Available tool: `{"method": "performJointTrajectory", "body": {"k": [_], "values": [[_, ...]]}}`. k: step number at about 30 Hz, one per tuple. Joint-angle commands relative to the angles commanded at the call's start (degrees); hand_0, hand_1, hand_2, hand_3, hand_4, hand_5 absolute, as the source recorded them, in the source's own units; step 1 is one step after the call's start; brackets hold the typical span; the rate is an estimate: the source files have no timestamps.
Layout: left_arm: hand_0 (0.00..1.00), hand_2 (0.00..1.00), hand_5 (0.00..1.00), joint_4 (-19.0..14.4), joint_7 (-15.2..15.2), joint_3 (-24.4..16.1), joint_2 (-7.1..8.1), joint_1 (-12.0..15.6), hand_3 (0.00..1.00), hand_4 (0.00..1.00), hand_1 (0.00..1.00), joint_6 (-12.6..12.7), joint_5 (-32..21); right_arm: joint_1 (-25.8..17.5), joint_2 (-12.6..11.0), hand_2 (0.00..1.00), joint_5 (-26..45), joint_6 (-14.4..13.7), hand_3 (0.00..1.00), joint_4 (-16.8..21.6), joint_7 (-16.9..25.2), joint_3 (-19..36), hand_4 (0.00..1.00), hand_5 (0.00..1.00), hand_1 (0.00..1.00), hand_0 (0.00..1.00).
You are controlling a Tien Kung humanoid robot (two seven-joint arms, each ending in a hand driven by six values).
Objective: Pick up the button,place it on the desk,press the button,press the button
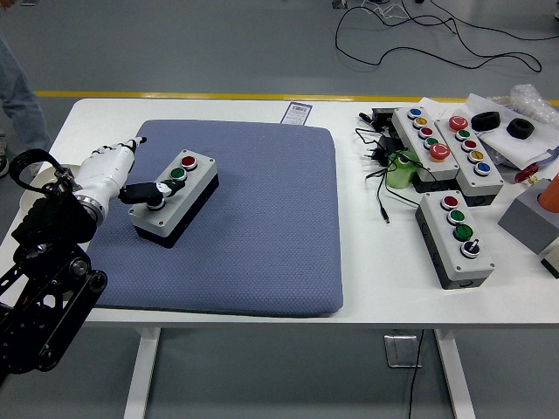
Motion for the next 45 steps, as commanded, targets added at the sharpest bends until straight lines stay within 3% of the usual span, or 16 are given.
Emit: {"method": "performJointTrajectory", "body": {"k": [12, 15, 18, 20, 30, 37, 38, 43, 45], "values": [[0.998, 0.998, 0.653, 2.5, 3.1, 2.5, -1.36, -1.4, 0.998, 0.998, 0.998, -1.0, -2.0, -0.1, 0.0, 0.714, 0.1, 0.0, 0.613, 0.0, -0.1, -0.1, 0.47, 0.329, 0.659, 0.66], [0.998, 0.998, 0.651, 3.8, 4.9, 2.9, -1.86, -2.0, 0.998, 0.998, 0.998, -1.3, -1.2, -0.1, 0.0, 0.713, 0.1, 0.0, 0.613, 0.0, 0.0, -0.1, 0.47, 0.329, 0.658, 0.66], [0.998, 0.998, 0.651, 4.9, 8.7, 3.2, -2.56, -3.0, 0.998, 0.998, 0.998, -3.2, -2.4, -0.1, -0.1, 0.713, 0.0, -0.1, 0.613, 0.0, -0.1, 0.0, 0.47, 0.329, 0.658, 0.66], [0.988, 0.998, 0.598, 5.1, 8.7, 3.3, -2.92, -3.5, 0.998, 0.998, 0.998, -3.6, -2.5, -0.1, -0.1, 0.713, 0.0, -0.1, 0.613, 0.0, -0.1, 0.0, 0.47, 0.329, 0.658, 0.66], [0.946, 0.998, 0.553, 5.5, 8.7, 4.7, -4.31, -6.2, 0.998, 0.998, 0.998, -5.6, -2.1, -0.3, -0.1, 0.714, -0.3, 0.0, 0.613, 0.0, -0.1, 0.0, 0.47, 0.329, 0.658, 0.66], [0.923, 0.998, 0.53, 9.3, 8.7, 5.4, -5.57, -8.0, 0.998, 0.998, 0.998, -5.5, -0.4, -0.4, -0.2, 0.713, -0.4, 0.0, 0.613, 0.0, 0.0, 0.2, 0.47, 0.329, 0.658, 0.66], [0.901, 0.998, 0.474, 9.9, 8.7, 5.4, -5.8, -8.3, 0.998, 0.998, 0.998, -5.5, -0.1, -0.4, -0.2, 0.713, -0.4, 0.0, 0.613, 0.0, 0.1, 0.2, 0.47, 0.33, 0.658, 0.66], [0.901, 0.998, 0.474, 12.2, 8.7, 5.8, -6.66, -9.4, 0.998, 0.998, 0.998, -5.0, 1.5, -0.3, -0.3, 0.713, -0.4, -0.1, 0.613, 0.0, 0.1, 0.2, 0.47, 0.33, 0.658, 0.66], [0.861, 0.998, 0.425, 12.7, 8.7, 5.9, -6.89, -9.7, 0.998, 0.998, 0.998, -4.9, 1.5, -0.3, -0.3, 0.712, -0.3, -0.1, 0.613, 0.0, 0.1, 0.2, 0.47, 0.33, 0.656, 0.66]]}}
